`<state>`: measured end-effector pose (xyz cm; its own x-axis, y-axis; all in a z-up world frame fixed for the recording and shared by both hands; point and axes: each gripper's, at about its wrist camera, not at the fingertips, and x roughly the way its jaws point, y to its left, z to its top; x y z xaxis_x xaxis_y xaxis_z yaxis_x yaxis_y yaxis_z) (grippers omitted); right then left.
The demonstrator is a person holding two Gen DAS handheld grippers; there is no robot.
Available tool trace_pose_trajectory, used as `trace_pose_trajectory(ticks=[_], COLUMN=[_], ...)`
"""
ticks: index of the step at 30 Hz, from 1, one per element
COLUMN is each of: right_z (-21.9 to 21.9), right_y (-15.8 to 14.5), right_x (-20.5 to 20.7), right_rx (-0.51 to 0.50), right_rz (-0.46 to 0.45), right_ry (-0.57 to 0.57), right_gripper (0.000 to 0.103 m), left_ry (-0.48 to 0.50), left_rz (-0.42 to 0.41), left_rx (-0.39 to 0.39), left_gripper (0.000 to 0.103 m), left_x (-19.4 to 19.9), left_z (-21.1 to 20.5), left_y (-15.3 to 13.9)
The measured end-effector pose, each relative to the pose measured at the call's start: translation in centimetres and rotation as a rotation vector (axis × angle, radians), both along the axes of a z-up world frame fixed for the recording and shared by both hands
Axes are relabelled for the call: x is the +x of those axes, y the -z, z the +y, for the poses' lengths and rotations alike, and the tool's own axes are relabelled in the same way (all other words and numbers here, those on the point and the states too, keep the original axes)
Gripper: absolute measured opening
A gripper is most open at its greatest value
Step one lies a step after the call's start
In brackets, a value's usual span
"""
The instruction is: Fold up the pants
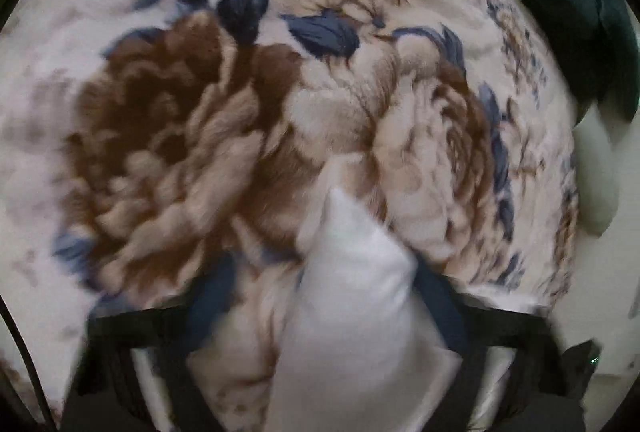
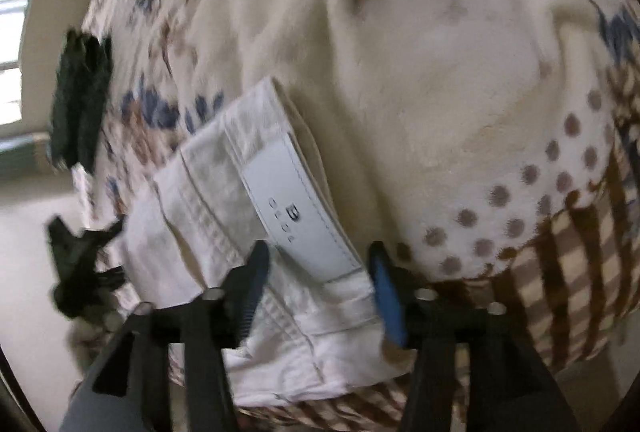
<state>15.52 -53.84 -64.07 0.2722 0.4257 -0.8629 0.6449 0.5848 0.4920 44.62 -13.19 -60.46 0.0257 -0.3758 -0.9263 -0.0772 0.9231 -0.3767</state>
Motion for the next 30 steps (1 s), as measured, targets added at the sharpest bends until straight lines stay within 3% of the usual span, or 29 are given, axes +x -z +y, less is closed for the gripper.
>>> trace_pose_trajectory(ticks=[1,3,4,9,14,16,18,20,23,27,29,30], right_z=[-0.1,0.0,0.0,0.9,1.0,0.7,0.7,1.0,2.5,7.4,9.4,9.9], right_y=[0.4,0.9,0.9,0.9,-0.5,-2.6,-4.2,-5.1,-3.7,2.1,3.3,3.5], right_x=[0.1,0.2,0.4,2.1,2.2,0.6,-1.1,-3.6,-6.4,-6.2,-6.0,-6.0], right_rx=[0.024,0.031,0.01,-0.118,-0.117,-0.095,-0.087,-0.072,0.03,0.204,0.157,0.116], right_rz=[-0.018,-0.027,-0.043,-0.002,0.076,0.051,0.038,0.057,0.08,0.143,0.207,0.226], right_ry=[0.01,0.01,0.0,-0.096,-0.12,-0.074,-0.028,0.033,0.084,0.063,-0.009,-0.027], right_gripper=[0.064,0.06,0.047,0.044,0.049,0.06,0.068,0.069,0.069,0.069,0.068,0.068], left_ry=[0.007,0.036,0.041,-0.005,0.001,0.004,0.02,0.031,0.082,0.197,0.156,0.139], left_rz=[0.007,-0.014,-0.015,0.033,0.018,-0.029,-0.069,-0.075,-0.018,0.033,0.061,0.073], left_rx=[-0.027,0.001,0.012,-0.027,-0.096,-0.096,-0.056,-0.048,-0.044,0.03,-0.001,-0.012], left_gripper=[0.03,0.029,0.029,0.031,0.043,0.058,0.064,0.065,0.065,0.068,0.07,0.076], left_x=[0.1,0.2,0.1,0.9,-0.2,-2.4,-5.2,-8.4,-12.6,-17.5,-18.8,-19.1], left_z=[-0.1,-0.3,-0.1,0.7,1.5,2.5,3.1,3.4,2.6,0.9,2.1,3.0], left_y=[0.4,0.5,0.8,2.3,-1.3,-3.9,-6.0,-6.9,-5.3,-1.1,0.2,0.7])
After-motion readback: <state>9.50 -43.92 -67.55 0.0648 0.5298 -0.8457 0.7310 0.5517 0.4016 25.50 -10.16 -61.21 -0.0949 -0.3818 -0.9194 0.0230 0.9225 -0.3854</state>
